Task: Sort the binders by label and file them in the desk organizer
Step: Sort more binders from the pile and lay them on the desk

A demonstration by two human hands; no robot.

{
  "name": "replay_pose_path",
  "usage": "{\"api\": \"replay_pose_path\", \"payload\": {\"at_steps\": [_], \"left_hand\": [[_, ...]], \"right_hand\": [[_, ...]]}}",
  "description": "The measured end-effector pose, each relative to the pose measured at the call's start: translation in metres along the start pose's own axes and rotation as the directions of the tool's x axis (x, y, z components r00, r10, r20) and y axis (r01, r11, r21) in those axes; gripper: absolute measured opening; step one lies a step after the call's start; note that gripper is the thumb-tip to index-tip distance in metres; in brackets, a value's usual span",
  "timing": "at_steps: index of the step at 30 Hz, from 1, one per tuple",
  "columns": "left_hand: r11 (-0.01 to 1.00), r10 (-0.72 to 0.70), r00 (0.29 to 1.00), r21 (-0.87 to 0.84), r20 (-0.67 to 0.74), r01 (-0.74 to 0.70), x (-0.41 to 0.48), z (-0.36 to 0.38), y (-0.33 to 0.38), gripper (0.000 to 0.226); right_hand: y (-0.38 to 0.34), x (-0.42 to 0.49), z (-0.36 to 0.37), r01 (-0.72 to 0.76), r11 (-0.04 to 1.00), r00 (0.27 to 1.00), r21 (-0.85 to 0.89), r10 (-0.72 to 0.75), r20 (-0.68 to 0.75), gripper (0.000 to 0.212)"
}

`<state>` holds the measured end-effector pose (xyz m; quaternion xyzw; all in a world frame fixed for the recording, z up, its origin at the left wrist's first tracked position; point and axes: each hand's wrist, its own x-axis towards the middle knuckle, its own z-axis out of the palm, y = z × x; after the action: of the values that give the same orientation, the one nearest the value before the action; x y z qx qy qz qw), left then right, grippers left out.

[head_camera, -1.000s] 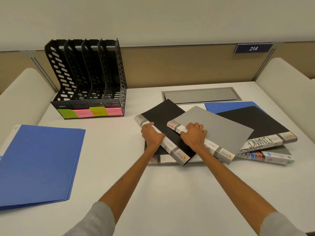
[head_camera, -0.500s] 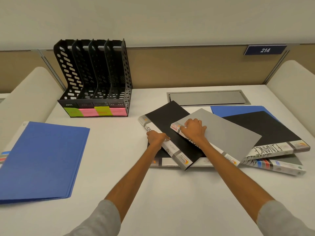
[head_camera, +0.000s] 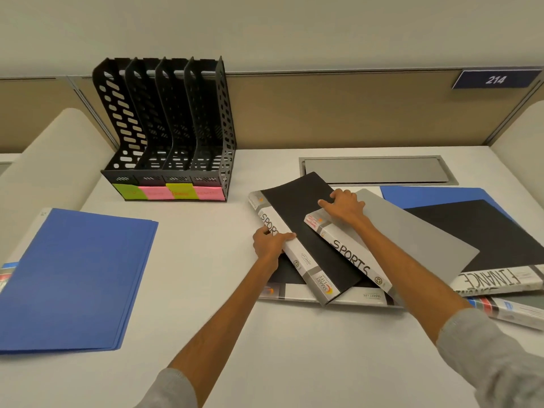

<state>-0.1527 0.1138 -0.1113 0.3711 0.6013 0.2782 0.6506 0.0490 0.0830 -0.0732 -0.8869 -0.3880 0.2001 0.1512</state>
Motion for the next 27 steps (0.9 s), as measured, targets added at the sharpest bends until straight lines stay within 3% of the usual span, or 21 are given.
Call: {"api": "replay_pose_path", "payload": {"at_steps": [4,13,21,25,27], "left_hand": [[0.991,0.122,0.992,-0.052,0.021,-0.121,0.001,0.010,0.013,0.035],[0.913,0.390,0.921,-0.134,0.011,-0.385,-0.028,0.028,0.070,0.022],[0.763,0.642,0.767,-0.094,-0.003,-0.640,-0.070,0.015,0.126,0.019],[0.677,0.734,0.678,-0.090,0.023,-0.730,-0.089,0.005,0.143,0.026],[0.645,0.764,0.645,-0.078,0.025,-0.760,-0.095,0.001,0.149,0.031]], "right_hand": [[0.003,0.011,0.003,-0.013,1.000,0.998,-0.016,0.014,0.056,0.054],[0.000,0.021,-0.017,-0.005,0.991,0.999,0.136,-0.001,0.043,0.048],[-0.020,0.016,-0.058,0.023,0.969,0.988,0.248,-0.060,0.144,0.051],[-0.036,-0.008,-0.067,0.038,0.904,0.939,0.426,-0.178,0.294,0.059],[-0.045,-0.017,-0.067,0.069,0.854,0.926,0.516,-0.247,0.287,0.058]]}}
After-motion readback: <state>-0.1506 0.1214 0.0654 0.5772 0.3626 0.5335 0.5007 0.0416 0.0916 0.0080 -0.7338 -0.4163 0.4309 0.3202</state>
